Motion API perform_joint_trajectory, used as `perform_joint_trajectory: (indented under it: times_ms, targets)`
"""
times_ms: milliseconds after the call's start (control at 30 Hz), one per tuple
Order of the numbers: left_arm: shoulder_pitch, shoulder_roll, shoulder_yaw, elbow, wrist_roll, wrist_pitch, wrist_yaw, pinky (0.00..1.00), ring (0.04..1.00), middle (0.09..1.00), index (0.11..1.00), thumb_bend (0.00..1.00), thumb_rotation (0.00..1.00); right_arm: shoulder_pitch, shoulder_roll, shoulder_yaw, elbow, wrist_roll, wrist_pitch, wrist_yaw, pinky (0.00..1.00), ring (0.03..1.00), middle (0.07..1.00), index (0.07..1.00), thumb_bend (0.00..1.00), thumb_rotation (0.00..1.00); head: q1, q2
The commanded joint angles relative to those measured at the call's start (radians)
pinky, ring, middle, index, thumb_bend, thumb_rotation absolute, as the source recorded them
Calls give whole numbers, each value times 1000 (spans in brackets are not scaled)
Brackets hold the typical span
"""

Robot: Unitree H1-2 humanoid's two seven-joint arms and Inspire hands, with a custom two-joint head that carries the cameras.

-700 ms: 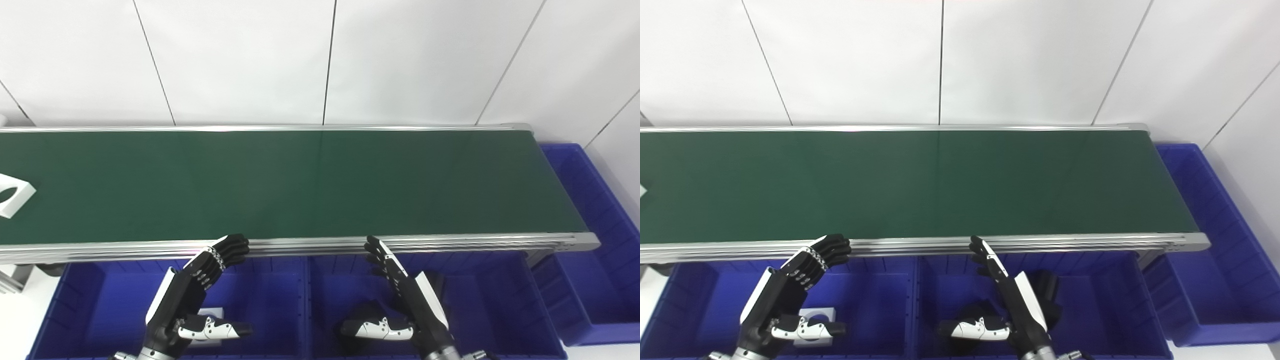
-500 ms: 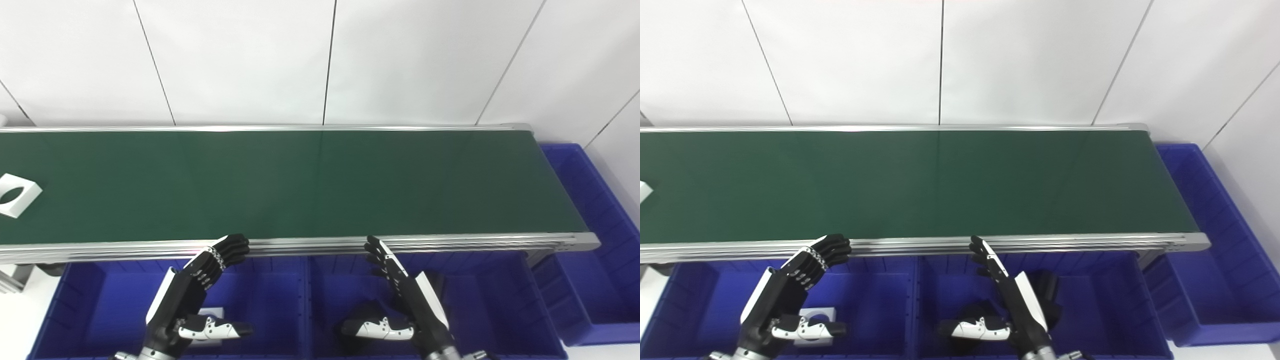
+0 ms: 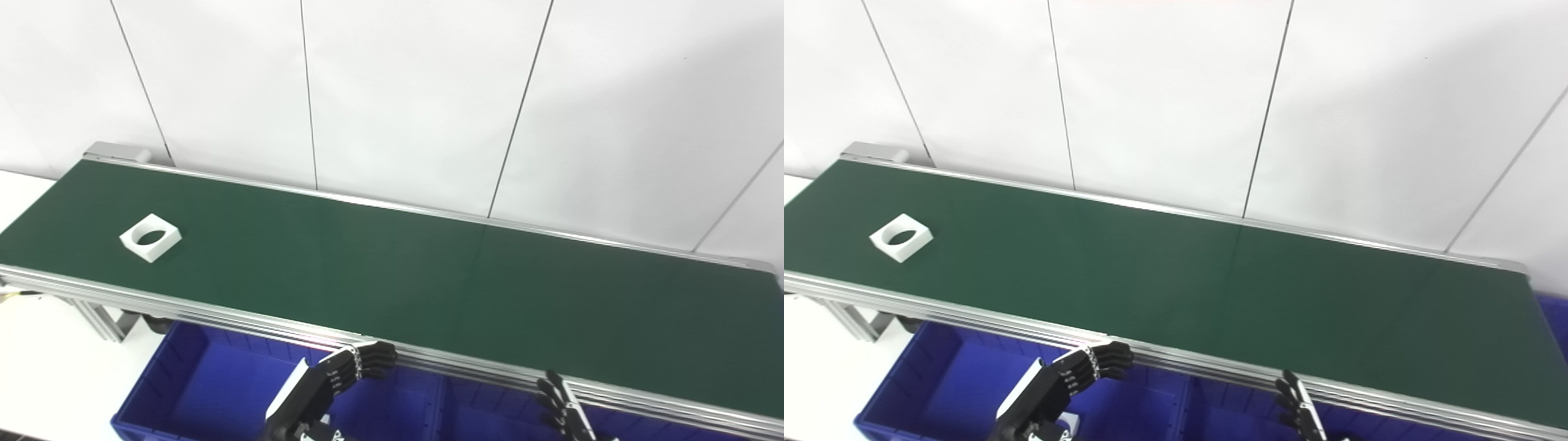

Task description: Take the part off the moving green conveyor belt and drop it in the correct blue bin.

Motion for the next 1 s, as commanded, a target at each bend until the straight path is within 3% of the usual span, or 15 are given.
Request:
perform_joint_trajectory:
  times_ms: [0,400,633,967]
  targets:
    - [-3,-3,-1,-7,4,-39,12,716,756,775,765,933,83,-5,-4,-7,-8,0,-68,-9,824,880,922,978,955,310,2,-9]
    - [-8,-6,-2,7,12,-39,12,717,754,772,763,941,69,-6,-10,-9,11,14,-87,-2,820,886,929,981,953,315,21,-41]
    - [-10,-10,-13,17,25,-39,20,705,749,771,761,949,71,-18,-19,-17,70,16,-168,-7,812,887,926,990,925,282,64,-79]
    - [-20,-16,-23,31,40,-39,46,677,728,755,742,974,86,-25,-14,-32,87,24,-173,-9,822,872,907,975,952,249,87,-99]
